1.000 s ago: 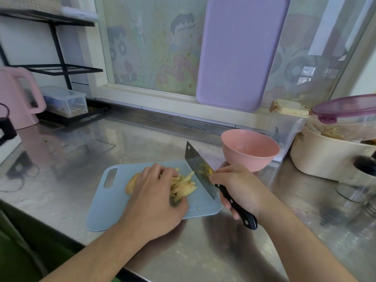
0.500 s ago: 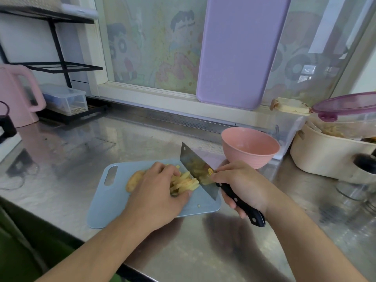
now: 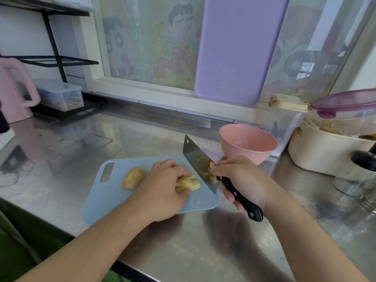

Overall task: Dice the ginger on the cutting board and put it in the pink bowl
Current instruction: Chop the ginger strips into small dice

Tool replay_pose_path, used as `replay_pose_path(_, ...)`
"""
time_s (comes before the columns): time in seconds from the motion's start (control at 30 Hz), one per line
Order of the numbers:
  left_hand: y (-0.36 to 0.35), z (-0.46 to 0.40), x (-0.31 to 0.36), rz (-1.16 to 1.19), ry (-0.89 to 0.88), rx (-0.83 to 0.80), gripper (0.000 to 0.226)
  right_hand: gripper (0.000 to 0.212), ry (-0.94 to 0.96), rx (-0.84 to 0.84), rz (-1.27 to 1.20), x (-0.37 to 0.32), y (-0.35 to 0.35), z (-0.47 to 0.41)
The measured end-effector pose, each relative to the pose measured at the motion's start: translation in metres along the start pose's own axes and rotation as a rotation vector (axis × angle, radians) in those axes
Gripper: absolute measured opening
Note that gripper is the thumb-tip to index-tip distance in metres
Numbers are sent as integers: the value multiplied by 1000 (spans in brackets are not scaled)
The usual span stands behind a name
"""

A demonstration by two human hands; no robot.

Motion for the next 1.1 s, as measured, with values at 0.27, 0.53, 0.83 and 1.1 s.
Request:
replay_pose_path(0.27,-3,-2,2,-78,9,73,44,29,1,8,12,0,-1,0)
replay_pose_path(0.53,-11,-2,-4,-35,-40,111,42,28,5,-2,7,-2,-2,2)
replay_pose_path(0.83,-9,7,-5,10,-120,191,26,33,20,-18,13,-5,-6,3)
replay_pose_path(1.1,-10,7,-3,-70,-127,191,34,32,22,-20,21,-3,-7,1)
Point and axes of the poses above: each hand's wrist, its own z-axis away from the middle knuckle, its own y-axis out of the back of the hand, x = y × z, the point moved 3 cm from there along -z, towards the middle knuckle, and after that the axes turned 13 degrees about z, right-handed, at the moved point
